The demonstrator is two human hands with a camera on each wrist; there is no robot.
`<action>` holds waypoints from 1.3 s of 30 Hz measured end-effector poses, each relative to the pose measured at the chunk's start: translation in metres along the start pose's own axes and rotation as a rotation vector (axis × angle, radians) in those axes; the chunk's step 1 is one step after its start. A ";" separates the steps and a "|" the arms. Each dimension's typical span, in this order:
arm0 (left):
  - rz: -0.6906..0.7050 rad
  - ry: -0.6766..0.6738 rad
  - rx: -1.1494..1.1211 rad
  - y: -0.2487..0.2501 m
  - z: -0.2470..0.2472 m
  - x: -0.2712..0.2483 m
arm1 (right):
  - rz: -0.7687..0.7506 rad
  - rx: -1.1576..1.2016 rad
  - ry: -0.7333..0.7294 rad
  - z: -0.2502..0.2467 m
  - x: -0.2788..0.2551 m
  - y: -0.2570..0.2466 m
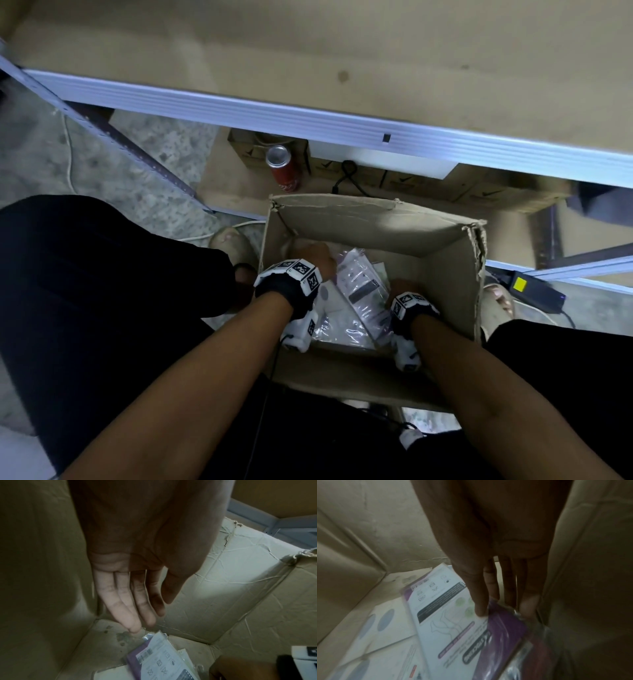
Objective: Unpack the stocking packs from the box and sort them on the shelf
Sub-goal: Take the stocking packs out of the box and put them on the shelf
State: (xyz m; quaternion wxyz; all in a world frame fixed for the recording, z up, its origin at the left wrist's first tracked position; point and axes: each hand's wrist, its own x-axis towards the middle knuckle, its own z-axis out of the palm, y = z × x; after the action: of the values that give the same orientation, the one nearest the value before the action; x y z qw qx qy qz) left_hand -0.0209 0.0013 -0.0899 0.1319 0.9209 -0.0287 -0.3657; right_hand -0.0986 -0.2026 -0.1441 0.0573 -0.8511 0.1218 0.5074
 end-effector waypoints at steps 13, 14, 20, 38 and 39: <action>-0.070 -0.087 0.036 0.000 0.010 0.009 | -0.046 -0.010 -0.007 -0.012 -0.014 0.007; -0.073 -0.099 0.034 0.001 0.011 0.008 | -0.062 -0.013 -0.001 -0.014 -0.015 0.007; -0.085 -0.215 0.066 0.003 0.030 0.013 | -0.148 0.013 0.135 -0.037 -0.029 -0.003; 0.073 -0.021 0.364 0.001 0.088 0.046 | -0.177 -0.079 0.487 -0.089 -0.082 -0.005; 0.061 -0.028 0.352 0.001 0.090 0.048 | -0.174 -0.082 0.484 -0.089 -0.079 -0.005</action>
State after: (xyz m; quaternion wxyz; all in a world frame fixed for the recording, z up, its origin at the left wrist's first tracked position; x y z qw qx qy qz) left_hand -0.0472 -0.0265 -0.1848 -0.0207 0.9234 -0.1218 -0.3635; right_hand -0.0579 -0.2057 -0.0319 0.0355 -0.9567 0.0379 0.2864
